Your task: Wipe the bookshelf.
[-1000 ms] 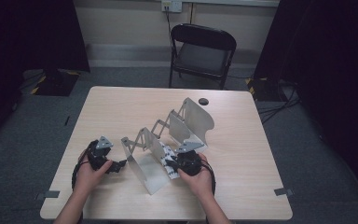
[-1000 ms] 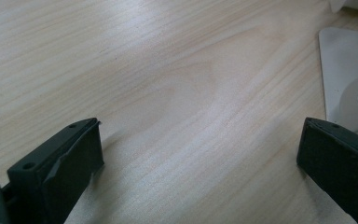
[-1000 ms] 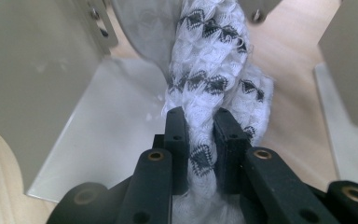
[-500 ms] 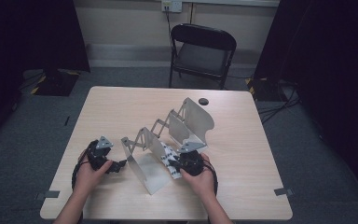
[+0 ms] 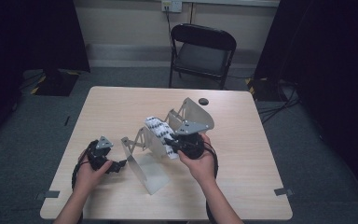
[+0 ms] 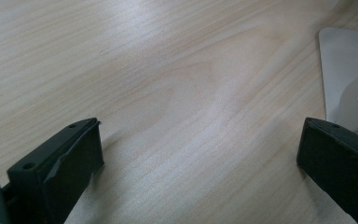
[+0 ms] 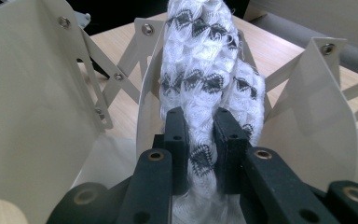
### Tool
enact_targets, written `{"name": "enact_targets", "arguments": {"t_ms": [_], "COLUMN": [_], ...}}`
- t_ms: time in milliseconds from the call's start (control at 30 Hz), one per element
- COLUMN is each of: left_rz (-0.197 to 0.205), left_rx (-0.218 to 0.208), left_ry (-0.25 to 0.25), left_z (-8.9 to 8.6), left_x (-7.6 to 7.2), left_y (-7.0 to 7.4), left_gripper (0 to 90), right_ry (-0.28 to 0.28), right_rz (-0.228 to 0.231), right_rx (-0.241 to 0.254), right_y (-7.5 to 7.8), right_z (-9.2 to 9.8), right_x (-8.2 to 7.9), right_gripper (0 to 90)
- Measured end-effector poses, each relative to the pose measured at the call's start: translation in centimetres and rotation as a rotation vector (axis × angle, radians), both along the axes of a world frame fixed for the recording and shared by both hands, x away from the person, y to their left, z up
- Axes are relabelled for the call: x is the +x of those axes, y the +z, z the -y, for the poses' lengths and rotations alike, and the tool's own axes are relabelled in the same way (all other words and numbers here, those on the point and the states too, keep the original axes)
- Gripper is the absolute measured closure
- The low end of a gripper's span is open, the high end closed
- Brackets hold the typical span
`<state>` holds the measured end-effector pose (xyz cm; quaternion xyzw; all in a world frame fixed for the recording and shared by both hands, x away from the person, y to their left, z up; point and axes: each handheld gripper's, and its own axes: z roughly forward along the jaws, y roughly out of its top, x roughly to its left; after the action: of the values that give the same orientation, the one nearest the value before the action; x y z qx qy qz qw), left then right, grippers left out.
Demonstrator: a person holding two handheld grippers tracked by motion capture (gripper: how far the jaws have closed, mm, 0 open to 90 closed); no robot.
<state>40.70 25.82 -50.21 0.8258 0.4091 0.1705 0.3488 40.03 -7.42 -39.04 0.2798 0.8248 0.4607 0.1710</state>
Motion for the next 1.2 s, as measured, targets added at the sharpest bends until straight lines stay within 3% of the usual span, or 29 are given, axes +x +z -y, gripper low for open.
{"name": "enact_targets", "arguments": {"t_ms": [200,567,900,1000,1200], "left_rz": [-0.001,0.0,-0.001,0.0,0.0], "left_rx": [0.0,0.0,0.001,0.0,0.001], "left_ry": [0.0,0.0,0.0,0.0,0.0], "left_z": [0.0,0.0,0.0,0.0,0.0], "left_x": [0.0,0.0,0.0,0.0,0.0], "left_y": [0.0,0.0,0.0,0.0,0.0], "left_gripper": [0.0,0.0,0.0,0.0,0.0], "right_ry": [-0.001,-0.01,-0.006,-0.005,-0.018], "right_rz": [-0.053,-0.117,-0.177,-0.189,-0.173], "right_rx": [-0.043,-0.056,-0.123,-0.115,-0.098], "right_y": [-2.4,-5.5,-8.8,-9.1,-8.1], "right_z": [-0.5,-0.2,-0.4,-0.2,0.7], "right_x": [0.6,0.5,0.0,-0.1,-0.3], "right_gripper": [78.0,78.0,78.1,78.0,78.0]}}
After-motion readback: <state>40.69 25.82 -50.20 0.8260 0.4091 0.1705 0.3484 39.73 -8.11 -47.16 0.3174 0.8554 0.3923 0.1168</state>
